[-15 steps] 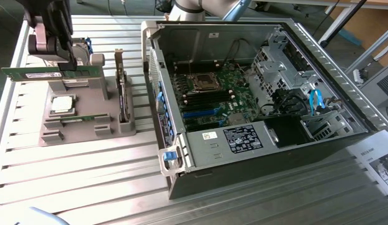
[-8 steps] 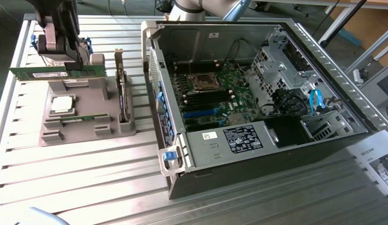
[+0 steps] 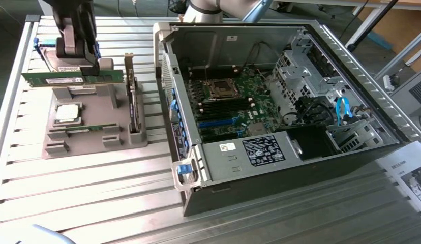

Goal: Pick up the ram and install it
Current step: 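Pick up the ram and move it above insertion slot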

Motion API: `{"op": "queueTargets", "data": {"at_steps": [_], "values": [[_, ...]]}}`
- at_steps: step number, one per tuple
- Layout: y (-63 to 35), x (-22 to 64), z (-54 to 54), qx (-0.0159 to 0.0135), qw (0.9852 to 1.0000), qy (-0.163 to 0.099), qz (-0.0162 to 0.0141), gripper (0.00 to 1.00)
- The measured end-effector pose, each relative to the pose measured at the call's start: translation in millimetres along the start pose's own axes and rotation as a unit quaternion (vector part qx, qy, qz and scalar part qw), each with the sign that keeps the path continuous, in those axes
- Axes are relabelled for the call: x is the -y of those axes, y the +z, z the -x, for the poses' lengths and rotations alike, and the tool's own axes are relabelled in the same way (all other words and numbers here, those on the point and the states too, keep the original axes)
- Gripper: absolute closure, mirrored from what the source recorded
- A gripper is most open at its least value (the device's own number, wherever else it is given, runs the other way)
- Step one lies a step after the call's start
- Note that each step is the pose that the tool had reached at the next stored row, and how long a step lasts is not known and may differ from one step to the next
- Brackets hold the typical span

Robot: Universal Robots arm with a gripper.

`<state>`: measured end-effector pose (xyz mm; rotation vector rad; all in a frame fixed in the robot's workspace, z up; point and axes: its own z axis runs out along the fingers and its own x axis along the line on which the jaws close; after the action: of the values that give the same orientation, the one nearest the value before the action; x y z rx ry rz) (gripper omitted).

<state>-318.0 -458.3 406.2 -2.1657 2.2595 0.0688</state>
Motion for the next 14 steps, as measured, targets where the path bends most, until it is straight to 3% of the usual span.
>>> {"op": "queueTargets", "data": {"at_steps": [14], "values": [[-0.4, 20.0, 0.9, 0.0, 1.0, 0.0, 0.0, 0.88]]}}
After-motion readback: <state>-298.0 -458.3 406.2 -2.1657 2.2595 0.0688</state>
